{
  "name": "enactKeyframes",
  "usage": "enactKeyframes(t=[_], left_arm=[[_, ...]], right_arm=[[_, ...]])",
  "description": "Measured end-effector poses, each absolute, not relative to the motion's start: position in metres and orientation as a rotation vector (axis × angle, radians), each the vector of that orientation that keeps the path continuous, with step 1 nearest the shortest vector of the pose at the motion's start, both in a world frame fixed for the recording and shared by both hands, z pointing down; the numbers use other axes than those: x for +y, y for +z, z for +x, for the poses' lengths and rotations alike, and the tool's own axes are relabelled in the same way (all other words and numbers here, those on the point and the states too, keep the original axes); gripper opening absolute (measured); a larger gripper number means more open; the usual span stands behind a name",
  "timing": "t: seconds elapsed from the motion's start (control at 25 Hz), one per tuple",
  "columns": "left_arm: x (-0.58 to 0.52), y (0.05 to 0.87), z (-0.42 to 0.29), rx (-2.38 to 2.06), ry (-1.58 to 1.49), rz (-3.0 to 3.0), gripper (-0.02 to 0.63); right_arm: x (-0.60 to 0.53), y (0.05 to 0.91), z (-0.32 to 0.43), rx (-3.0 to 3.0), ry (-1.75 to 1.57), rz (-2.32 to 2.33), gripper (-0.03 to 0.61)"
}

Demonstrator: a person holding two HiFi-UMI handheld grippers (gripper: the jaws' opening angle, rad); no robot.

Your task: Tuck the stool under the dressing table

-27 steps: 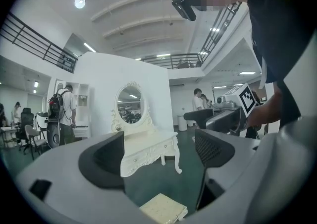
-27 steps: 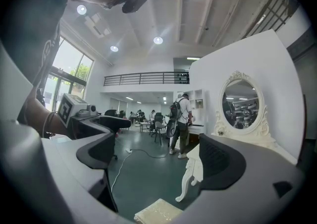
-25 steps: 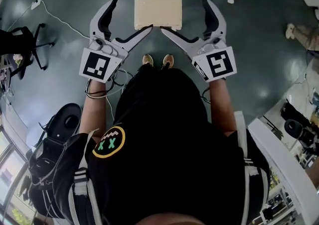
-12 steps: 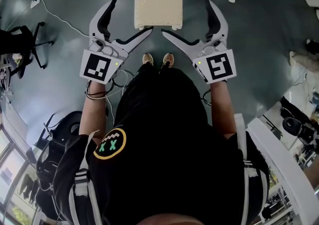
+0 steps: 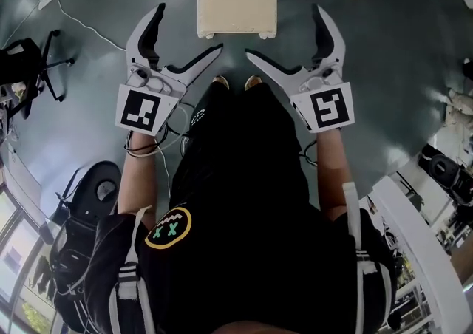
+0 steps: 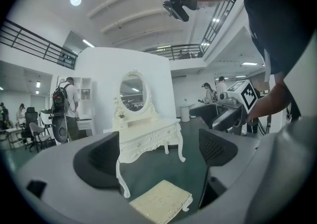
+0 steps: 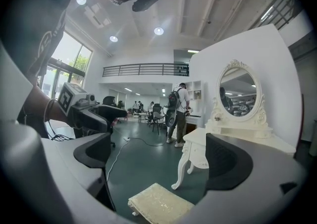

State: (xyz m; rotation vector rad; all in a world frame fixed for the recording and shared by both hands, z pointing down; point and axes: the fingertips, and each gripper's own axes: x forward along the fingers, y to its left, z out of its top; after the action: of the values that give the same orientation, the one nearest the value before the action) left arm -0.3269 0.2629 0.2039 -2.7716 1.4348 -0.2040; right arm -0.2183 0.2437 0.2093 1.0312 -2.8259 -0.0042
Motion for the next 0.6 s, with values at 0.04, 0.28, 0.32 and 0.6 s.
enactKeyframes(t=[0.04, 0.28, 0.32, 0.6], left_arm=[[0.259, 0.22, -0.335, 1.444, -0.21, -2.778, 0.494], [0.254, 0.283, -0.334, 1.479, -0.328, -2.824, 0.493], [0.254, 0.296, -0.335, 1.485, -0.361, -2.84, 0.492], [0.216, 0.467, -0.369, 1.632, -0.678, -2.976, 0.492]], right_arm=[[0.239, 0.226, -0.226, -2.82, 0.007, 1.031, 0.598], [0.232, 0.28, -0.224, -2.765, 0.057, 1.02, 0.597], [0.231, 0.293, -0.222, -2.734, 0.081, 1.009, 0.597], [0.192, 0.455, -0.216, -2.49, 0.378, 0.967, 0.597]])
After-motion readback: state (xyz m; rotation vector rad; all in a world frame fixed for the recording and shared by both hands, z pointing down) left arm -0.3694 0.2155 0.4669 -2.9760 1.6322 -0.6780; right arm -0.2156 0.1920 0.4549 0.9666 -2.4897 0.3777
